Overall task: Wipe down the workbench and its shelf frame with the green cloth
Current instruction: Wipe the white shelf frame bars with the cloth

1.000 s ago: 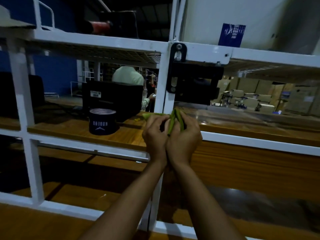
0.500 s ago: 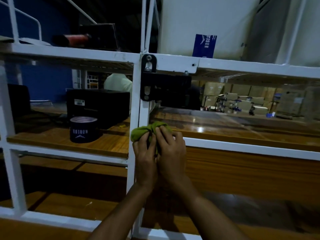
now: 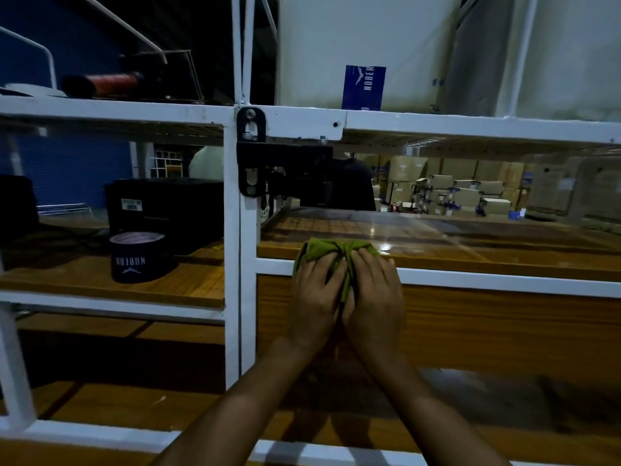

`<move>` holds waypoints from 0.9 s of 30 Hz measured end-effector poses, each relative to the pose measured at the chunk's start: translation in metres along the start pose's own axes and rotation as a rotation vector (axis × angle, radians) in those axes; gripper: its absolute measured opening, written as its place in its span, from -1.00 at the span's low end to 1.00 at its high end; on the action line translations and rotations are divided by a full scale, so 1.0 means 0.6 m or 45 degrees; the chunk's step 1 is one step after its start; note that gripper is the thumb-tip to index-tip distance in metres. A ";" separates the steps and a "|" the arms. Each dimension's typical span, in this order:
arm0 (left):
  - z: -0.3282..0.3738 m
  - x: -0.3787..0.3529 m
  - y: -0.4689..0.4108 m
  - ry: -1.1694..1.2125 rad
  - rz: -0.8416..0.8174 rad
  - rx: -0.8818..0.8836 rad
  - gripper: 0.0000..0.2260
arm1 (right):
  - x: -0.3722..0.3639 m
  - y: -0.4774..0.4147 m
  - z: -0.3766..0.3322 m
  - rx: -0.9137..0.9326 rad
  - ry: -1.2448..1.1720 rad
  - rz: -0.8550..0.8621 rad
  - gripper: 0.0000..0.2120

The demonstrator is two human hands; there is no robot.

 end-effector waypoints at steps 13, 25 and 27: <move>-0.069 0.046 -0.008 -0.129 -0.165 0.059 -0.55 | -0.017 -0.058 -0.060 0.077 -0.039 -0.328 -0.62; 0.005 -0.026 -0.069 -0.032 -0.280 0.060 -0.64 | 0.068 -0.069 0.042 0.051 0.035 -0.366 -0.57; 0.041 -0.049 -0.081 -0.024 -0.278 0.028 -0.64 | 0.087 -0.062 0.079 0.029 0.045 -0.346 -0.62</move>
Point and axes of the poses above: each hand's wrist, its own y-axis away from the middle knuckle, its own x-axis out of the back of the hand, z = x × y, the point moved 4 cm from there along -y, towards the middle knuckle, and after that the axes turned 4 degrees about -z, right-handed, at the moved point
